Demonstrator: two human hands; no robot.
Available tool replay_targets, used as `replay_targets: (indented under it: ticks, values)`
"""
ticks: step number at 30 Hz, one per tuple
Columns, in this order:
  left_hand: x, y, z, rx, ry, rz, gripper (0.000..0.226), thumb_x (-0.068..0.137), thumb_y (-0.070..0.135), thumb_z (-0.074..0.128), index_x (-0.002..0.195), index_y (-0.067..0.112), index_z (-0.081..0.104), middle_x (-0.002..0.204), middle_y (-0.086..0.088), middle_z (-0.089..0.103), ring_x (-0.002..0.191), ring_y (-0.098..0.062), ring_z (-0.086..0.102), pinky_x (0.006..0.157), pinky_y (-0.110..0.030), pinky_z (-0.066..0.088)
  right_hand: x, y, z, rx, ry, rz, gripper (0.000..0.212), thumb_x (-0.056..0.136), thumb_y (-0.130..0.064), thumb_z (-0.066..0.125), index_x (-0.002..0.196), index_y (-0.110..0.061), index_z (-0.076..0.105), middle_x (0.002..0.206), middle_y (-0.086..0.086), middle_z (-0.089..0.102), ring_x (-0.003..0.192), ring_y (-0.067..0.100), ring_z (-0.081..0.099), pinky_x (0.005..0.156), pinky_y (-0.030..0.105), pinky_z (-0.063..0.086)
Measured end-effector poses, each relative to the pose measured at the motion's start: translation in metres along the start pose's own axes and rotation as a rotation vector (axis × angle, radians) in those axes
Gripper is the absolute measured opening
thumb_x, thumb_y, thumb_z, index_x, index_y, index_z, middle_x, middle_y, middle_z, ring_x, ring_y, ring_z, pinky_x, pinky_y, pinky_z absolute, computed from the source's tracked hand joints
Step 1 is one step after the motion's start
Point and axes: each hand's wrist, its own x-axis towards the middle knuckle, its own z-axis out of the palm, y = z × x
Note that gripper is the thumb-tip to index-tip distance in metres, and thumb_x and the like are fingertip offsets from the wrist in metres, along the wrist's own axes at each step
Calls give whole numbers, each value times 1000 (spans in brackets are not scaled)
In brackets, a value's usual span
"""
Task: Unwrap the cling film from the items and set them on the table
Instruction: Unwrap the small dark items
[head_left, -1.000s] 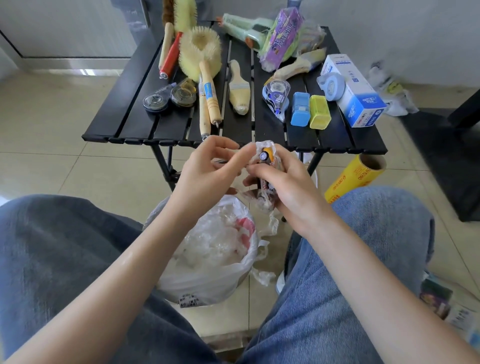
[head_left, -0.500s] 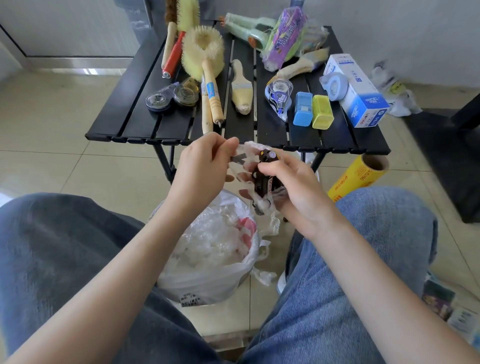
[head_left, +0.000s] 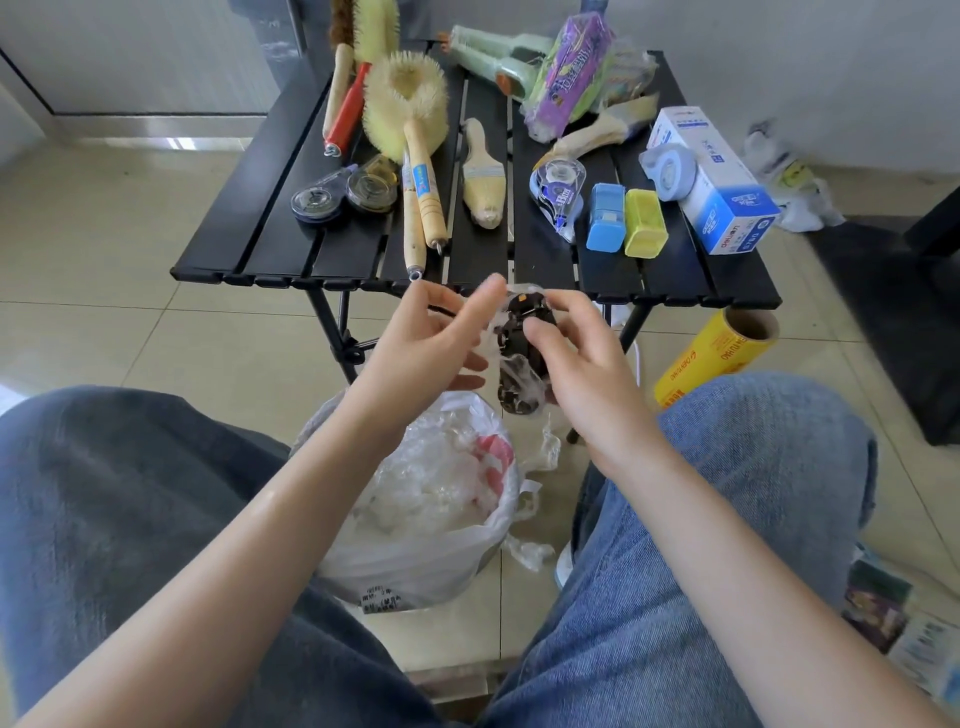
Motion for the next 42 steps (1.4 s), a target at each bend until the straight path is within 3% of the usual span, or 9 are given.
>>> replay_targets:
  ticks: [4, 8, 15, 21, 27, 31, 34, 36, 42]
  values:
    - [-1, -7, 1, 125, -58, -33, 52, 78, 52, 66, 106, 11, 53, 88, -2, 60, 70, -3, 62, 67, -22, 59, -3, 1, 4, -88, 22, -122, 21, 98, -24, 52, 119, -23, 51, 100, -10, 60, 91, -3, 58, 81, 17, 50]
    - [2, -11, -5, 67, -105, -38, 26, 86, 35, 67, 88, 9, 62, 73, 0, 57, 62, -3, 59, 68, -23, 59, -2, -1, 0, -87, 83, -218, 20, 97, -19, 55, 116, -22, 49, 97, -14, 58, 89, -8, 57, 77, 9, 45]
    - [0, -8, -7, -29, -89, -47, 35, 89, 36, 64, 101, 3, 62, 86, -1, 67, 75, -8, 66, 69, -27, 60, -1, -2, -2, -113, 104, -313, 25, 94, -12, 60, 116, -18, 50, 103, -16, 56, 97, -5, 55, 88, 19, 48]
    - [-2, -11, -3, -45, -195, -8, 14, 93, 22, 60, 84, 11, 60, 84, -4, 63, 80, -5, 64, 73, -23, 58, -1, -3, -3, -81, 121, -323, 27, 93, -11, 61, 117, -14, 51, 102, -12, 57, 94, -5, 55, 85, 14, 45]
    - [-1, -10, -4, -406, -221, -101, 15, 95, 7, 52, 81, 6, 53, 75, -5, 68, 69, -10, 67, 67, -18, 55, 10, -5, -8, 70, 153, -151, 22, 95, -18, 57, 116, -17, 55, 99, -2, 63, 93, 12, 63, 79, 37, 54]
    - [1, -6, -4, -665, -328, -264, 16, 95, 9, 48, 79, 11, 51, 67, -1, 57, 59, -10, 58, 62, -19, 55, 14, -8, -11, 307, 84, 40, 17, 97, -14, 53, 113, -16, 58, 91, 4, 69, 81, 18, 68, 61, 32, 52]
    - [1, -3, -3, -645, -352, -291, 16, 91, 11, 50, 75, 14, 49, 58, 6, 38, 51, -6, 39, 58, -18, 51, 13, -9, -8, 360, 38, 111, 19, 97, -13, 52, 115, -13, 60, 82, 1, 71, 74, 14, 68, 60, 31, 53]
    - [1, -2, -2, -619, -307, -296, 26, 89, 3, 48, 66, 14, 45, 59, 4, 28, 50, -6, 29, 51, -16, 46, 14, -9, -7, 414, 12, 162, 22, 98, -13, 50, 117, -10, 60, 95, 11, 71, 84, 22, 68, 68, 38, 55]
    - [-1, -4, -6, -277, -273, -159, 11, 92, 21, 57, 87, 13, 52, 59, 6, 39, 47, -6, 32, 49, -17, 40, 17, -15, -8, 508, -64, 187, 25, 100, -12, 40, 108, -10, 64, 94, 13, 68, 79, 21, 67, 64, 36, 57]
